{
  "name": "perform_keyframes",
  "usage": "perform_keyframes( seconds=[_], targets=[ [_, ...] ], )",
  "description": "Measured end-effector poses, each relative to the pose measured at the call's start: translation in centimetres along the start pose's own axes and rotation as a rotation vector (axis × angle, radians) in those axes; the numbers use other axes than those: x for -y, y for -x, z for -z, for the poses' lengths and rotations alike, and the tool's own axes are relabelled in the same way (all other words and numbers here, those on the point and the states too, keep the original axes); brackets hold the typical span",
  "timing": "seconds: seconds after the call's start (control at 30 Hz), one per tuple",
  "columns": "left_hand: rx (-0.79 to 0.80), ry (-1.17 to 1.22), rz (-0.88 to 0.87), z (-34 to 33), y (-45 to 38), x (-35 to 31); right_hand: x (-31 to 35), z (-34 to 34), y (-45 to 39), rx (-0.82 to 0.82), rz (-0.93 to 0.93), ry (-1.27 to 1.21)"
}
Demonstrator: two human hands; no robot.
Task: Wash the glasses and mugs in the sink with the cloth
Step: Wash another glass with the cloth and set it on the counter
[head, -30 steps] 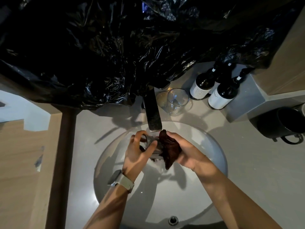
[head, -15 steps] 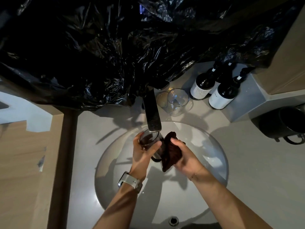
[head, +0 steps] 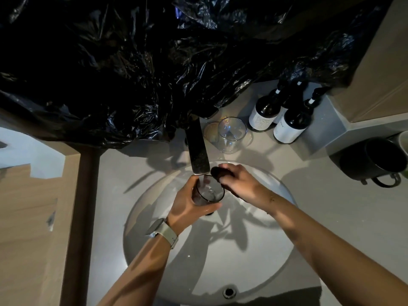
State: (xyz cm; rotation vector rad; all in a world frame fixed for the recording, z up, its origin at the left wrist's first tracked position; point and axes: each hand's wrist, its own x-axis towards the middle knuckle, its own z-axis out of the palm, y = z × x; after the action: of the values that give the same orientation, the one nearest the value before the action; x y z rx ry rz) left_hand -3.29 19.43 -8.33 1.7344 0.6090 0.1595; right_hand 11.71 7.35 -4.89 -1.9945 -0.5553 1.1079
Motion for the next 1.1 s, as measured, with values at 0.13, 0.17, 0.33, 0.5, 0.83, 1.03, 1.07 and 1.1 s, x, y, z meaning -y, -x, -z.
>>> perform_keyframes(
  seconds=[0.13, 0.17, 0.33, 0.5, 0.83, 1.03, 1.07, 1.1],
  targets=[
    [0.051, 0.017, -0.032, 0.1, 0.3, -0.4, 1.0, 0.2, 0.0, 0.092, -0.009, 0.140],
    [0.061, 0.012, -0.045, 0.2, 0.3, -0.4, 1.0, 0.3, 0.0, 0.119, -0.055, 0.106],
    [0.005, 0.059, 0.002, 0.2, 0.1, 0.3, 0.4, -1.1, 0.1, 0.038, -0.126, -0.035],
    [-0.111, 0.825, 0.278, -0.8, 0.5, 1.3, 0.4, -2.8, 0.5, -0.042, -0.182, -0.332],
    [-0.295, 0.947, 0.810, 0.0, -2.3, 1.3, -0.7, -1.9, 1.1, -0.170, 0.287, -0.092],
    [-0.158, 0.816, 0.821, -0.5, -2.0, 1.3, 0.5, -1.6, -0.4, 0.111, 0.682, 0.673],
    [-0.151, 0.791, 0.819, -0.6, -2.0, 1.2, 0.8, -1.7, -0.9, 0.145, 0.709, 0.740],
    [-0.151, 0.770, 0.817, -0.7, -2.0, 1.4, 1.1, -1.8, -1.2, 0.171, 0.739, 0.791]
  ],
)
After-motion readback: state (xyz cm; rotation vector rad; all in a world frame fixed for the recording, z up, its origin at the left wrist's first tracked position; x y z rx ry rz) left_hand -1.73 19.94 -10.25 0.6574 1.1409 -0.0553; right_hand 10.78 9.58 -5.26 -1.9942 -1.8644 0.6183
